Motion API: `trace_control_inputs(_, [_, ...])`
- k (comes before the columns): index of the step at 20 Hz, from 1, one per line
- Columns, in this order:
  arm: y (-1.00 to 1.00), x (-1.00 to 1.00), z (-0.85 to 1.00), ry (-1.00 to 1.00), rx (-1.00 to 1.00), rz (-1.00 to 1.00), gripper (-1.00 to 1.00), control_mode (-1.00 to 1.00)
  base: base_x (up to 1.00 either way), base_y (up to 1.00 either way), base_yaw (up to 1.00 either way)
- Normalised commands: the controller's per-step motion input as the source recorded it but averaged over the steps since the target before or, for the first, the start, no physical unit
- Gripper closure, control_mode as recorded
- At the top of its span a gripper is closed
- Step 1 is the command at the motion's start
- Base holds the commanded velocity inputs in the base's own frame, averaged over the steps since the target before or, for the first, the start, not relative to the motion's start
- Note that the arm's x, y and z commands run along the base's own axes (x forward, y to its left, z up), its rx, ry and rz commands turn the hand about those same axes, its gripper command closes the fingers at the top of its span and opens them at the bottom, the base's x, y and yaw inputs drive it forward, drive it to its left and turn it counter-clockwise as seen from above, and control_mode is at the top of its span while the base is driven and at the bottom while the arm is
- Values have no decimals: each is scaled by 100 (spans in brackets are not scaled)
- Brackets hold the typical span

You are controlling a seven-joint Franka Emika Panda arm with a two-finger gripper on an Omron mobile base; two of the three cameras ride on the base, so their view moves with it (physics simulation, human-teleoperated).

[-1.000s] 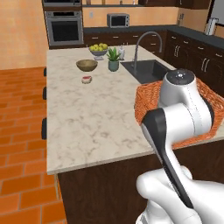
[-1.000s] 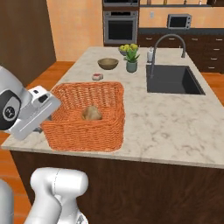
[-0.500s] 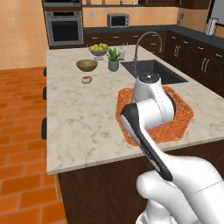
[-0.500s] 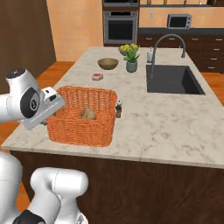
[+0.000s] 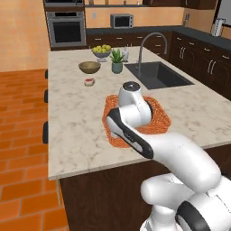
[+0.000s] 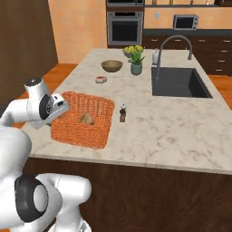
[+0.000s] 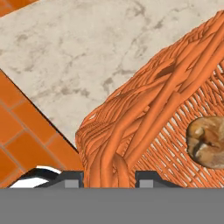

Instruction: Open the cabinet, pick up the bread from the cabinet and place it in the basket. Then move the basket to the dining counter.

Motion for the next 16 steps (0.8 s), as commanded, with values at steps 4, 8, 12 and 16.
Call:
trace_control_inputs(4, [64, 100, -67, 1, 10, 4, 100, -100, 0, 0, 0])
trace_control_inputs(8, [44, 99, -72, 0, 12, 4, 100, -100, 0, 0, 0])
trace_control_inputs(12, [44, 86, -68, 0, 10, 4, 100, -100, 0, 0, 0])
trace_control_inputs(16, [46, 16, 7, -2, 6, 1, -100, -100, 0, 0, 0])
